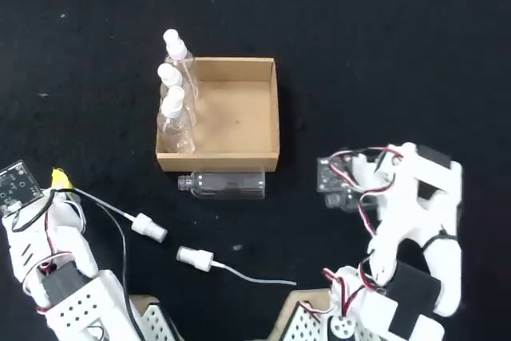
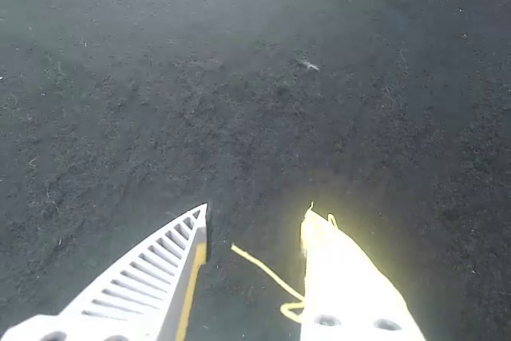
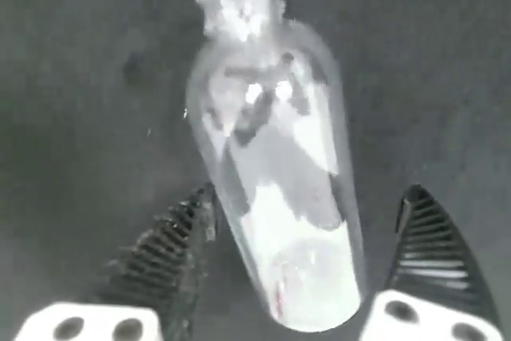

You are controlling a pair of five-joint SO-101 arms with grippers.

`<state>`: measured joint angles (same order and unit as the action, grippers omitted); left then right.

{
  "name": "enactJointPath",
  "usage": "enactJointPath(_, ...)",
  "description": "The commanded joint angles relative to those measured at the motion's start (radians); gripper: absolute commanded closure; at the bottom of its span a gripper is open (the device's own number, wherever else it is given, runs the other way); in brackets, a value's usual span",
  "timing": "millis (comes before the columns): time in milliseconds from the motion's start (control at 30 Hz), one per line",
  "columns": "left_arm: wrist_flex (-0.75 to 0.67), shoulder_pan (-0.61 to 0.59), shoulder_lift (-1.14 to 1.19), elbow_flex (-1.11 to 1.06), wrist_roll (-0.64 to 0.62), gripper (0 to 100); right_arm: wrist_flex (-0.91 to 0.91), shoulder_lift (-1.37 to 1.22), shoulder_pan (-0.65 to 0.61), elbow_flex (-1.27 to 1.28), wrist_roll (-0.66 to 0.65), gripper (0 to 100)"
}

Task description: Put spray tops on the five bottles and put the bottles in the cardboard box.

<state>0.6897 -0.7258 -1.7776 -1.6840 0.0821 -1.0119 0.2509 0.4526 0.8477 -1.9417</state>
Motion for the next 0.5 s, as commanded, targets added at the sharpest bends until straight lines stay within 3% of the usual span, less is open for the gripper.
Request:
enactJointPath(0, -0.025, -0.001, 0.002, -0.018, -0.012, 93, 0.018, 0.013, -0.057, -0.001, 0.103, 67.8)
enactJointPath(67, -0.025, -0.001, 0.002, -0.018, -0.012, 93, 0.018, 0.013, -0.055, -0.001, 0.147, 72.2)
enactJointPath(233, -0.025, -0.001, 0.002, -0.018, -0.012, 93, 0.020, 0.005, 0.002, -0.005, 0.258, 99.5)
enactJointPath(300, -0.025, -0.001, 0.002, -0.018, -0.012, 93, 0.044, 0.005, 0.071, -0.007, 0.305, 94.7)
enactJointPath(367, -0.025, -0.001, 0.002, -0.018, -0.012, 93, 0.098, 0.005, 0.146, -0.008, 0.377, 96.2)
enactJointPath(467, -0.025, -0.001, 0.002, -0.018, -0.012, 93, 0.153, 0.005, 0.255, -0.012, 0.601, 98.8)
